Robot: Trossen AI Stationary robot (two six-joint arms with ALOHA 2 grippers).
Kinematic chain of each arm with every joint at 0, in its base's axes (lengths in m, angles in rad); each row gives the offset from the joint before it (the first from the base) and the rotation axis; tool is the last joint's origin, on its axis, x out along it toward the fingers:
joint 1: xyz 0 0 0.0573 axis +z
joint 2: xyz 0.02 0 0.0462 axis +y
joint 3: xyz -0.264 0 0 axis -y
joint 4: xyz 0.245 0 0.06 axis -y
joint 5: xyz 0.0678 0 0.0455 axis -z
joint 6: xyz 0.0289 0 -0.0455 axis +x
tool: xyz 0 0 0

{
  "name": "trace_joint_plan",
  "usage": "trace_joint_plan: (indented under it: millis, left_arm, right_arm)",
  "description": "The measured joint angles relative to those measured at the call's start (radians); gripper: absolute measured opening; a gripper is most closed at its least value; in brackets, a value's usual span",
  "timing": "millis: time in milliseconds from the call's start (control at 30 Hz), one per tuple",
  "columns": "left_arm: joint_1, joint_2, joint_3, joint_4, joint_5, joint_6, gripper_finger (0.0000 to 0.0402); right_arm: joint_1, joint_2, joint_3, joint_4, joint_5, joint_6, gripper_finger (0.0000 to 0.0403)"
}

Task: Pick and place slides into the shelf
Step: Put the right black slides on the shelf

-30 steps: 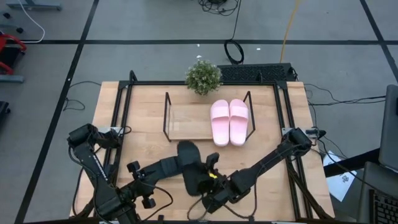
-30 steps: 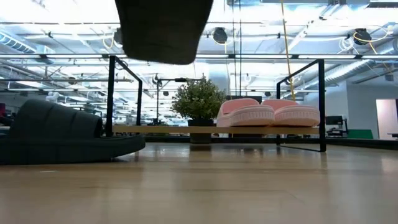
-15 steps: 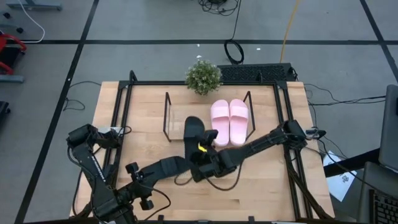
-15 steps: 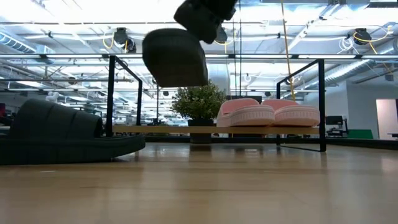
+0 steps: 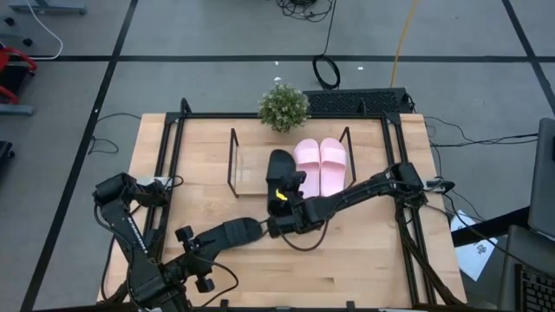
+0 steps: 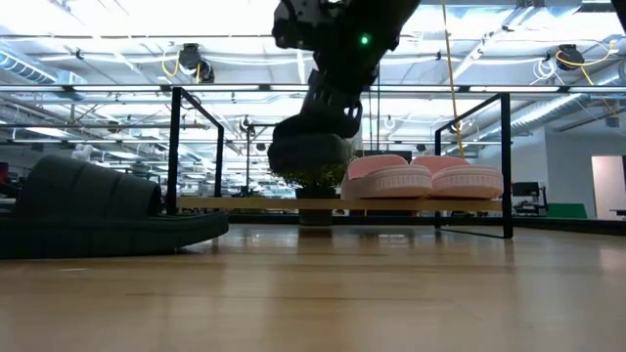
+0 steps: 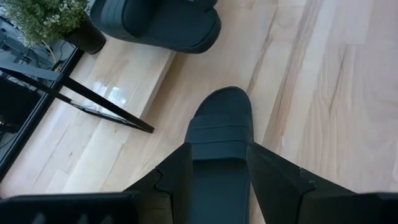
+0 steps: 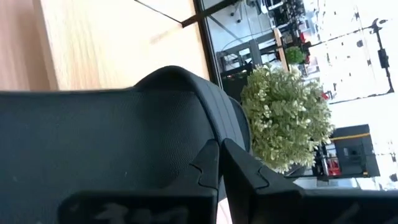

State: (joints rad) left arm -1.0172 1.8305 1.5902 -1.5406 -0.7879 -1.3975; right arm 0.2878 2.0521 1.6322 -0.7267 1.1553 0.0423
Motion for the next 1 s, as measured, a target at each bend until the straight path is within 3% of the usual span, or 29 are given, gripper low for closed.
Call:
trace_joint_plan:
  millis: [333,600,1000]
  left_arm:
    - [0.003,0.0,0.0,0.001,-0.006,-0.001,0.0152]
    - [0.003,0.0,0.0,0.001,-0.005,-0.002,0.0152]
    - [0.003,0.0,0.0,0.001,-0.005,-0.003,0.0152]
  right_arm:
    - [-0.046,0.0,-0.016,0.155,-0.006,-0.182,0.0]
    - [-0.105,0.0,-0.017,0.154,-0.09,-0.206,0.0]
    - [-0.14,-0.002,-0.07,0.219,-0.086,-0.283,0.0]
